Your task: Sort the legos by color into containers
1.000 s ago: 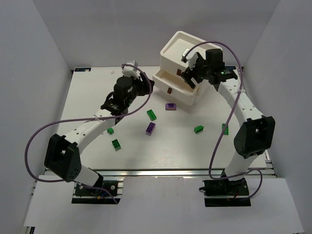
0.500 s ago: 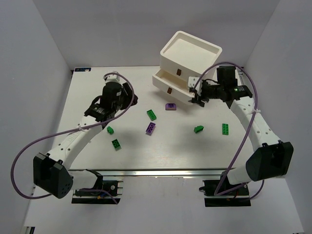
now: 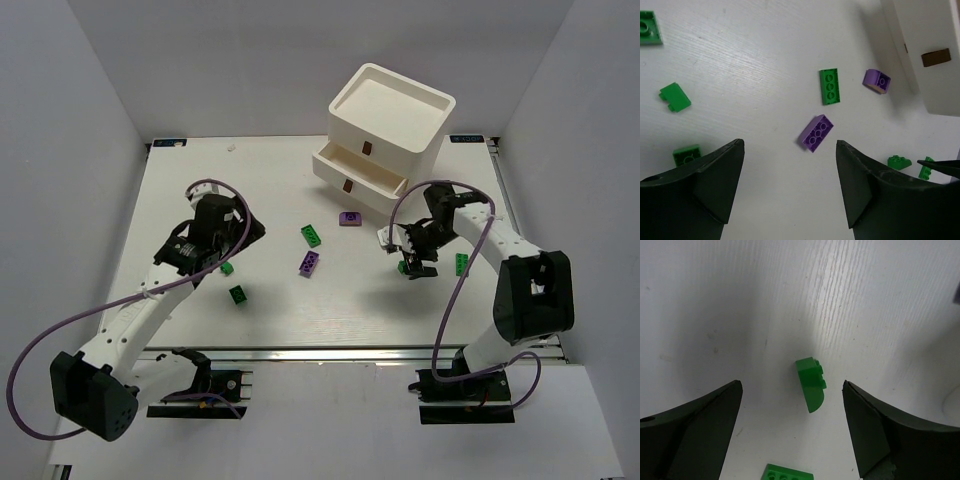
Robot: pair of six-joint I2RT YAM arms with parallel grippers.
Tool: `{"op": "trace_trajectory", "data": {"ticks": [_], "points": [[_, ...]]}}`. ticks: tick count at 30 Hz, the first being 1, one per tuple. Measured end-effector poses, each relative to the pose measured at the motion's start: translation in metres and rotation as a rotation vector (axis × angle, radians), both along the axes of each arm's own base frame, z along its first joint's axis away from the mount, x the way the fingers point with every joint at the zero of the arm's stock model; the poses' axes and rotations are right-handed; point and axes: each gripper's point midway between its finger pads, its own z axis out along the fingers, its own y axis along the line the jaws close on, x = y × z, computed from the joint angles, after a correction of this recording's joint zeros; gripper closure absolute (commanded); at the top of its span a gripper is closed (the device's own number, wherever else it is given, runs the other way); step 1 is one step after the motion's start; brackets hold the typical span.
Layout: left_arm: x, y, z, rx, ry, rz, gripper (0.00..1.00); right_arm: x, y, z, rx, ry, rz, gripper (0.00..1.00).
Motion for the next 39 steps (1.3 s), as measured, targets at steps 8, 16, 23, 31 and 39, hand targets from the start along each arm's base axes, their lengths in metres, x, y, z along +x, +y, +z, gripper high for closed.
{"op": "trace_trajectory", "data": {"ticks": [8,16,23,31,39], "points": [[-0.011,0.015,-0.019,0.024,0.072,0.059,0.16,0.028,-0.014,-0.039,-0.105,-0.057,0.0,0.18],[-0.009,0.026,-0.036,0.048,0.134,0.104,0.14,0.042,-0.019,-0.068,-0.168,-0.039,-0.006,0.52],[-0.001,0.032,-0.054,0.059,0.217,0.124,0.14,0.053,-0.011,-0.047,-0.137,-0.036,-0.023,0.92],[0.027,0.041,-0.032,0.025,0.209,0.172,0.13,0.117,0.058,0.097,0.175,-0.106,-0.259,0.96],[0.034,0.057,-0.05,0.05,0.288,0.208,0.11,0.156,0.09,0.161,0.321,-0.146,-0.574,0.93]]}}
